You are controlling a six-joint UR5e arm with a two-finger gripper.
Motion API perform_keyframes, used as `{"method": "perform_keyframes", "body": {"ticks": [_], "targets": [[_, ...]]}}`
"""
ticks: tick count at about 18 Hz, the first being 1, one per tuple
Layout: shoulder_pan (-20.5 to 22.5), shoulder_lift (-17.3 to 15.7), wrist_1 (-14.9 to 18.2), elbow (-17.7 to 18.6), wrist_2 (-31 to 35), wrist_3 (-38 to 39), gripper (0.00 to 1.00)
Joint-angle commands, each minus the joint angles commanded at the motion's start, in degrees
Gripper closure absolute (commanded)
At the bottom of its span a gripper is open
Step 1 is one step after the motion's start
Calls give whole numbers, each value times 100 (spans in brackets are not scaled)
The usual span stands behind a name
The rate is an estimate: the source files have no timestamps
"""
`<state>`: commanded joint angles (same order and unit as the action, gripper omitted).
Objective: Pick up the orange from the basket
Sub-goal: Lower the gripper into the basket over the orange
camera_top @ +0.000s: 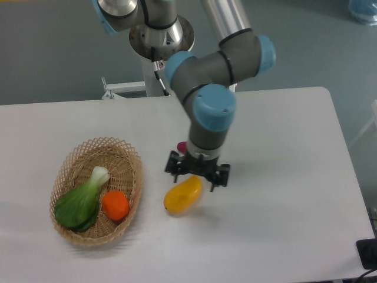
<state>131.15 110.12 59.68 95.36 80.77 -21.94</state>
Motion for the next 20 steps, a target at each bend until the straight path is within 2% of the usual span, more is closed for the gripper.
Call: {"method": "perform_keyframes", "body": {"ticks": [2,8,11,14,20], "targets": [[-255,44,-157,9,9,715,0],[-880,211,-378,18,26,1368,0],[-1091,334,-738,140,44,1561,0],[-1136,317,-923,386,53,1579,0],[-1153,352,-915,396,62,1781,0]]}}
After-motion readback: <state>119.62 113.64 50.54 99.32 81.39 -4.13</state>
